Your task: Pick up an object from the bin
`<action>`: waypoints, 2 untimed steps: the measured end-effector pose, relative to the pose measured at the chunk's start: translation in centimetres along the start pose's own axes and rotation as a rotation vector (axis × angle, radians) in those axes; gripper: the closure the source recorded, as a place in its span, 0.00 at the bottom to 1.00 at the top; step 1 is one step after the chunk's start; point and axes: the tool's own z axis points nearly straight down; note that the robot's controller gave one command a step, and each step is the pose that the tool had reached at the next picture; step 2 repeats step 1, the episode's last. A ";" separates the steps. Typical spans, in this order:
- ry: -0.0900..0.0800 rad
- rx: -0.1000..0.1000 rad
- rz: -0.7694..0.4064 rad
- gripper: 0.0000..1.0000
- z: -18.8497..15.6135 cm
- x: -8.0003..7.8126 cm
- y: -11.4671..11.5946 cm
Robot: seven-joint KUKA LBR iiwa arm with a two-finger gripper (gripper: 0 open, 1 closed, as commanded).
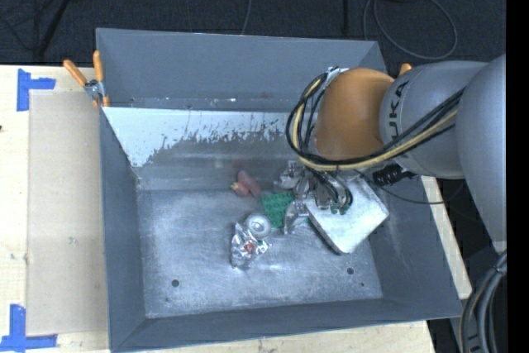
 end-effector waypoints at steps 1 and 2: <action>0.003 0.003 -0.045 1.00 -18.0 0.5 0.6; 0.003 0.003 -0.045 1.00 -18.0 0.5 0.6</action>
Offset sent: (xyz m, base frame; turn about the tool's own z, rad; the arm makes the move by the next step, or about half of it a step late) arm -0.0094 0.0057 0.1757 -0.0485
